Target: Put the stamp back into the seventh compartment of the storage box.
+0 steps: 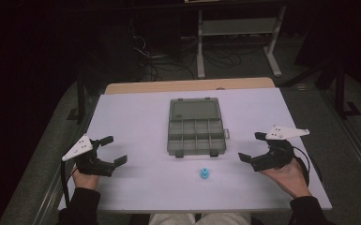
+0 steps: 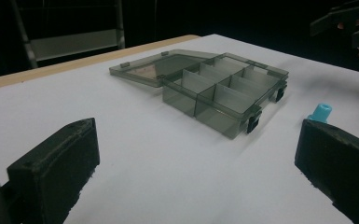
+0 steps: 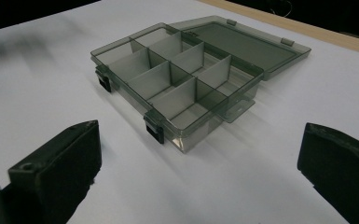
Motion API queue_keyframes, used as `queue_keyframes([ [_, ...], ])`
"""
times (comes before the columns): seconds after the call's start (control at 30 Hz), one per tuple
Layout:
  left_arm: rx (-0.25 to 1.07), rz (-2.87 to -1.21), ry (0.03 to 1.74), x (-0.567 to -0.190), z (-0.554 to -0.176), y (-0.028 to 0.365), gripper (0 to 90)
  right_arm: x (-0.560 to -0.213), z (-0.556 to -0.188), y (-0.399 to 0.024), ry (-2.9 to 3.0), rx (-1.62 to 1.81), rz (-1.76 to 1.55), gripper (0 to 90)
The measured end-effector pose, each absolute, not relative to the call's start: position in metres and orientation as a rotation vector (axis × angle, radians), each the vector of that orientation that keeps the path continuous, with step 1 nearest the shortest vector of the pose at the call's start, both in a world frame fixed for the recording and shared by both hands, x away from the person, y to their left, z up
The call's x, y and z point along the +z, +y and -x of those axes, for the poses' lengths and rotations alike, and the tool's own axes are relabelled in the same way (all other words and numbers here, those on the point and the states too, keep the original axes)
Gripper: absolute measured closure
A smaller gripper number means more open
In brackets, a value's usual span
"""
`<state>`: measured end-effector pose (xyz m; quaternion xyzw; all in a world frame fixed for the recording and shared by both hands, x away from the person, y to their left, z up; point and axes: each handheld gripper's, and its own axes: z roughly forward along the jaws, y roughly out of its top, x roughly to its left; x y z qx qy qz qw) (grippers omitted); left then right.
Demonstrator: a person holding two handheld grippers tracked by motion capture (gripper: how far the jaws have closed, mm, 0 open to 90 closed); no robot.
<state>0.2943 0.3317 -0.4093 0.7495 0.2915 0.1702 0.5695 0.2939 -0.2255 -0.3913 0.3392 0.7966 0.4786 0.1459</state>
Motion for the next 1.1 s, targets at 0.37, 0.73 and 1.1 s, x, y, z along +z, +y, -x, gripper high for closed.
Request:
queue_keyframes([
  [0.37,0.4,-1.76,0.683,-0.409,-0.294,0.332,0.0,-0.39,-0.294,-0.211,2.342,1.37,-0.935,0.0],
  [0.73,0.399,-1.76,0.682,-0.409,-0.294,0.332,0.0,-0.391,-0.292,-0.196,2.399,1.352,-0.891,0.0],
  [1.1,0.398,-1.76,0.681,-0.409,-0.294,0.331,0.0,-0.393,-0.291,-0.181,2.458,1.331,-0.843,0.0],
])
